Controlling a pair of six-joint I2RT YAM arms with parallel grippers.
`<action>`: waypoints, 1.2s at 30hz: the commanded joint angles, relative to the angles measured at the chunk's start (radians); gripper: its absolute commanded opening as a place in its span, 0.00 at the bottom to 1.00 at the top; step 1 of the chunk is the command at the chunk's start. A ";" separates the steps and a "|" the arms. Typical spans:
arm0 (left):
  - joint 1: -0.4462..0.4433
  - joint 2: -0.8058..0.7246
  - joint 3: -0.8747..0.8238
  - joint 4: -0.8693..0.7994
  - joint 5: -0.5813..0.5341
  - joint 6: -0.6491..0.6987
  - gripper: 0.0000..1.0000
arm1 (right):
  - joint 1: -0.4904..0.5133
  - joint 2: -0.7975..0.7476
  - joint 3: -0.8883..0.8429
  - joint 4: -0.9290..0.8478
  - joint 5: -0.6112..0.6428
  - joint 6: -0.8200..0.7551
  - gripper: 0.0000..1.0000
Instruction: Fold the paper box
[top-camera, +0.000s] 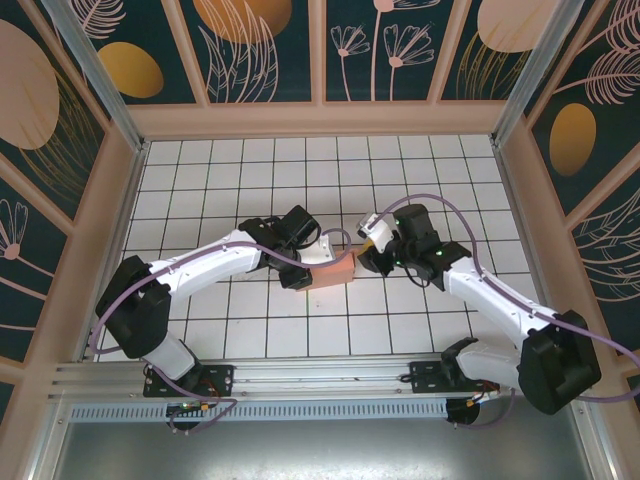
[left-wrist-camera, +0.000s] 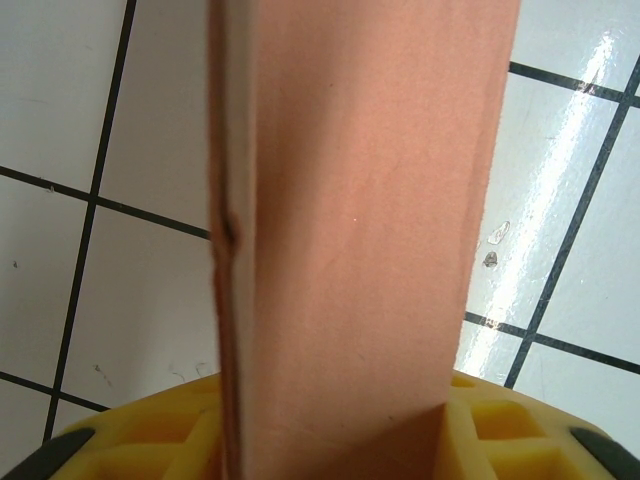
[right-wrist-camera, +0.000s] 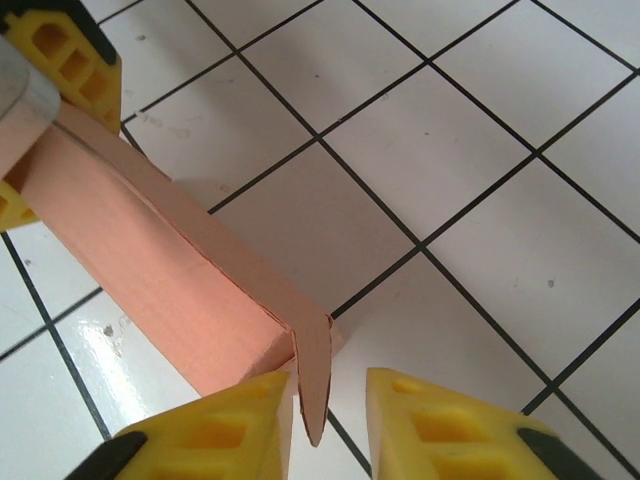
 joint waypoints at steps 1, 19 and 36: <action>0.004 0.055 -0.027 -0.012 0.003 -0.002 0.38 | 0.007 0.008 0.041 0.012 -0.011 -0.008 0.20; 0.004 0.040 -0.036 0.013 -0.002 -0.022 0.40 | 0.029 0.020 0.055 -0.008 -0.022 0.008 0.00; 0.004 0.046 -0.039 0.050 -0.012 -0.086 0.42 | 0.128 -0.045 -0.005 0.090 0.209 0.547 0.00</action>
